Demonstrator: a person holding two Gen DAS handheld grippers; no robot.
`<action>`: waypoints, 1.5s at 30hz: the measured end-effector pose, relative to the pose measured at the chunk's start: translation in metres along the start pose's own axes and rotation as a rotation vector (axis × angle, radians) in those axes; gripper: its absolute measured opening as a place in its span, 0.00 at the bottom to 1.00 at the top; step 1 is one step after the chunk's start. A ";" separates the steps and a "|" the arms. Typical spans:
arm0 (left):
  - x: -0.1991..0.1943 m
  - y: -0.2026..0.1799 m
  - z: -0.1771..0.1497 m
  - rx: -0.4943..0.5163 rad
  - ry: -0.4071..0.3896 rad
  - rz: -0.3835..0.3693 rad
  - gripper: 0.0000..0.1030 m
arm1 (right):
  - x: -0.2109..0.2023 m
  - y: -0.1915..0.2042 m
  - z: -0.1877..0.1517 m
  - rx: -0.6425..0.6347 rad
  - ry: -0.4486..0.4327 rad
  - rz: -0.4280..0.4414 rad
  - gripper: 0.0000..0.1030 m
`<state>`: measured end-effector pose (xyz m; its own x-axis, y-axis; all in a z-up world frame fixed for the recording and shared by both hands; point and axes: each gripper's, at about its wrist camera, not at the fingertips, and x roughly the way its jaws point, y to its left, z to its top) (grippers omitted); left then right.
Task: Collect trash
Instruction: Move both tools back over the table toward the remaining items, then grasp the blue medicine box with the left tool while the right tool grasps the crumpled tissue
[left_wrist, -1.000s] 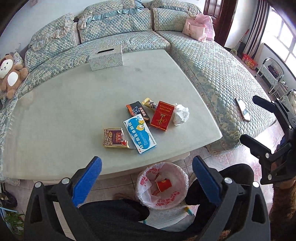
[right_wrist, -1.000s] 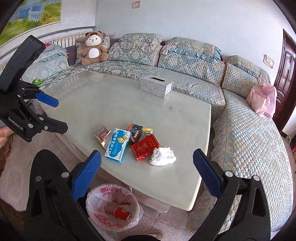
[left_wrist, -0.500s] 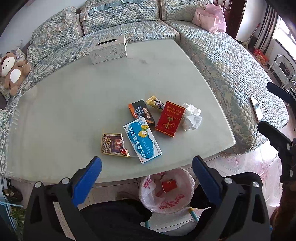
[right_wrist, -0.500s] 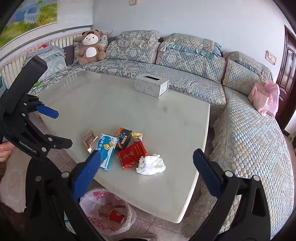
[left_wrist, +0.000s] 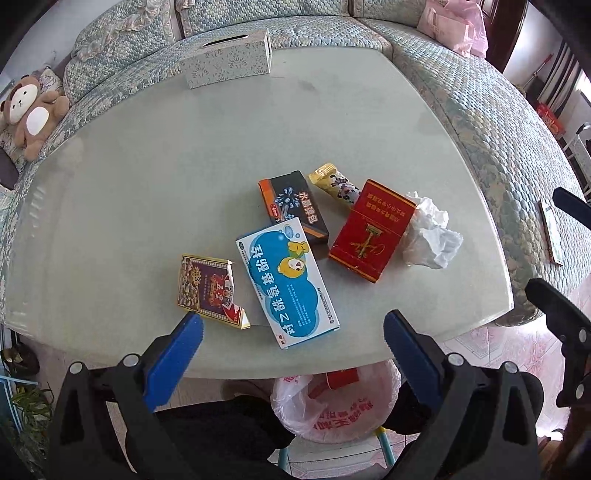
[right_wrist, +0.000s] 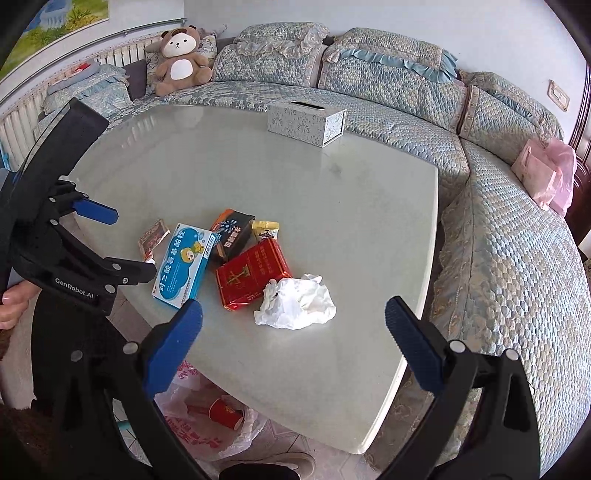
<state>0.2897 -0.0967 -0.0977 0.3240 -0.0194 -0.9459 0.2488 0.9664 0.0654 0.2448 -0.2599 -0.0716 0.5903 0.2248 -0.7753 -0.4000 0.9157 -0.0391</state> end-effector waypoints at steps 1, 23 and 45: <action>0.006 0.001 -0.001 -0.010 0.001 0.000 0.93 | 0.006 -0.001 -0.001 -0.002 0.010 0.003 0.94; 0.089 0.005 0.012 -0.061 0.060 0.023 0.93 | 0.106 -0.002 -0.016 -0.024 0.129 0.035 0.94; 0.103 0.000 0.008 -0.192 0.069 -0.009 0.75 | 0.129 -0.012 -0.026 0.012 0.131 0.036 0.70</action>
<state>0.3303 -0.1009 -0.1926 0.2574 -0.0168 -0.9662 0.0702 0.9975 0.0013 0.3076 -0.2510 -0.1877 0.4786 0.2126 -0.8519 -0.4105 0.9119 -0.0030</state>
